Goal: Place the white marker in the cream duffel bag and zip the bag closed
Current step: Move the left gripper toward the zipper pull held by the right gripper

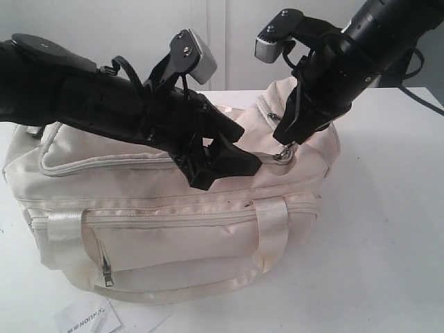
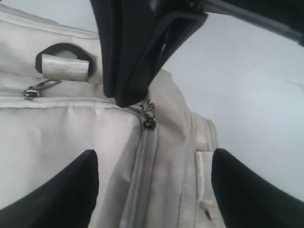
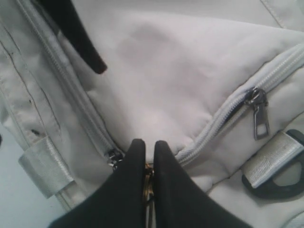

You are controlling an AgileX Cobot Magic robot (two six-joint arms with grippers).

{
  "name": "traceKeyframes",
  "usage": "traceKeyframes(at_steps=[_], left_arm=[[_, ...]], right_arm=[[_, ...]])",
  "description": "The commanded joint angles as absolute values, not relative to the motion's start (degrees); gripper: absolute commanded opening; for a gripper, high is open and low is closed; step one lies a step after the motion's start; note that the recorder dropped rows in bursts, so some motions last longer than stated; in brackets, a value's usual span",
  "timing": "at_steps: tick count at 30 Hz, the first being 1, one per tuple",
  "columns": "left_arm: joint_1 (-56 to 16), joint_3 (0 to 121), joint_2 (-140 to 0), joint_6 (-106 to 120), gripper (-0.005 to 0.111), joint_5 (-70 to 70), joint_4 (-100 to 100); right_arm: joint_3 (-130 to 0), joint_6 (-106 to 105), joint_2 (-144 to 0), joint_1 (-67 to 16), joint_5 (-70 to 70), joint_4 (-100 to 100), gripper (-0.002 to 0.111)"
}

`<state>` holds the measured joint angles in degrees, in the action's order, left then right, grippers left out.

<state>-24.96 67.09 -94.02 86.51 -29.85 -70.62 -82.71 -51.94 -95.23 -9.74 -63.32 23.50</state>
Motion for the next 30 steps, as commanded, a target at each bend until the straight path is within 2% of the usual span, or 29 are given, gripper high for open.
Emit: traceKeyframes(at_steps=[1,7,16,19,24,25,30], left_arm=[[-25.8,68.0,-94.5,85.8,0.069,-27.8,-71.0],[-25.9,68.0,-95.4,85.5,0.069,-29.3,-70.2],[-25.9,68.0,-96.7,85.2,0.058,-30.0,-70.2],[-25.9,68.0,-96.7,85.2,0.046,-29.9,-70.2],[-25.9,68.0,-96.7,85.7,0.005,-29.6,-69.6],[-25.9,68.0,-96.7,85.7,0.000,-29.7,-69.3],[-25.9,68.0,-96.6,85.7,0.000,-30.0,-68.9]], right_arm=[[-82.6,-52.5,-94.8,-9.4,-62.8,23.6,0.000],[-82.6,-52.5,-94.8,-9.4,-62.6,23.6,0.000],[-82.6,-52.6,-94.8,-9.4,-62.4,23.6,0.000],[-82.6,-52.6,-94.8,-9.4,-62.4,23.6,0.000],[-82.6,-52.6,-94.8,-9.4,-62.3,23.6,0.000],[-82.6,-52.6,-94.8,-9.4,-62.3,23.6,0.000],[-82.6,-52.6,-94.8,-9.4,-62.3,23.0,0.000]])
